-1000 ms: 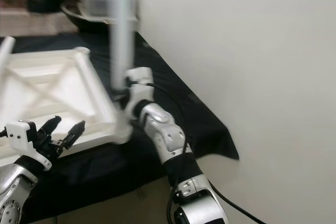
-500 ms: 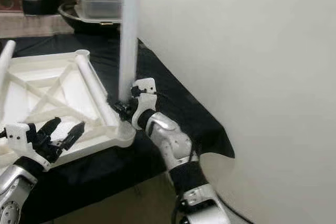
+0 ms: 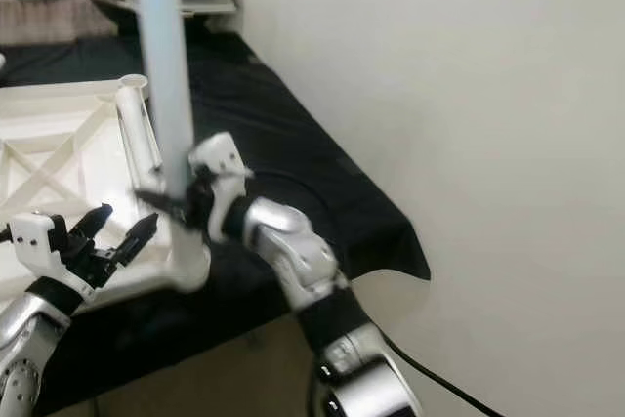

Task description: Building children table

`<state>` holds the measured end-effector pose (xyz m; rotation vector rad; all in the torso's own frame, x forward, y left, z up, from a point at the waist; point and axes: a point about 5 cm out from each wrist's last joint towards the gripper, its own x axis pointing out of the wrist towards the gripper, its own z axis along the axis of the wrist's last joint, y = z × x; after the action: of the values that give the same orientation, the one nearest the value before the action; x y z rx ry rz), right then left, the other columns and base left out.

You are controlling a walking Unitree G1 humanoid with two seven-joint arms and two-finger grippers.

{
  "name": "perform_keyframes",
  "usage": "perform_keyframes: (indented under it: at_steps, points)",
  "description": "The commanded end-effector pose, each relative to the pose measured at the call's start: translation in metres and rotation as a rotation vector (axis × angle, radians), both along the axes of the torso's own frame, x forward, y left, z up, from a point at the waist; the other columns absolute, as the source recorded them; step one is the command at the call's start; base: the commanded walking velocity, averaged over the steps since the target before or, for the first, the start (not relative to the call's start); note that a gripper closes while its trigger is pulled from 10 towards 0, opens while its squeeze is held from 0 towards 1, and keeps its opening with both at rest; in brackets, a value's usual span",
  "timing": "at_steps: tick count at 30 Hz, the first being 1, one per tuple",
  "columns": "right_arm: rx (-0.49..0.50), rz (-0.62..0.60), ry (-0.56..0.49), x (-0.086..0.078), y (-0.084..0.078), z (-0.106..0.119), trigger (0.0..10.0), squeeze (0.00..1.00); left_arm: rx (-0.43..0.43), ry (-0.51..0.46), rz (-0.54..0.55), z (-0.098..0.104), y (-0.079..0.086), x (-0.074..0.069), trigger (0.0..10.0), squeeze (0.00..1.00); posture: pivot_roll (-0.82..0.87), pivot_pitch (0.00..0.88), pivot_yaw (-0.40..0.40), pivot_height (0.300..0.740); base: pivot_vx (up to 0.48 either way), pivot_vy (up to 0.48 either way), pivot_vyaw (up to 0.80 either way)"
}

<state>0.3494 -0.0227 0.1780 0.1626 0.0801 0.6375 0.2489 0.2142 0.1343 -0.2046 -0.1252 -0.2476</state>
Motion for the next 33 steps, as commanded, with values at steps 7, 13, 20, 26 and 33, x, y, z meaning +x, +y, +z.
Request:
perform_keyframes:
  at_steps: [7, 13, 20, 26, 33]
  points:
    - [-0.115, -0.203, 0.106, -0.005, -0.024, -0.035, 1.0, 0.0, -0.011, 0.0, -0.007, -0.001, -0.002, -0.001, 10.0, 0.0, 0.16, 0.0, -0.138, 0.74, 0.0, 0.0, 0.0]
    - [0.09, 0.186, -0.039, -0.022, 0.009, -0.002, 10.0, 1.0, -0.011, 0.001, -0.006, -0.001, -0.002, 0.0, 10.0, 0.0, 0.16, 0.0, -0.137, 0.74, 0.0, 0.0, 0.0]
    - [0.173, 0.675, -0.104, -0.055, 0.01, 0.021, 10.0, 0.0, -0.012, 0.0, -0.003, -0.001, -0.001, 0.001, 10.0, 0.0, 0.16, 0.0, -0.141, 0.74, 0.0, 0.0, 0.0]
    - [0.118, 0.757, -0.086, -0.059, 0.01, 0.006, 2.0, 0.0, -0.011, 0.001, -0.002, -0.002, 0.0, 0.001, 10.0, 0.0, 0.17, 0.0, -0.148, 0.74, 0.0, 0.0, 0.0]
    - [-0.072, 0.086, 0.15, -0.006, -0.011, -0.039, 0.0, 0.0, -0.011, 0.001, 0.003, -0.002, 0.0, 0.0, 10.0, 0.0, 0.17, 0.0, -0.148, 0.74, 0.0, 0.0, 0.0]
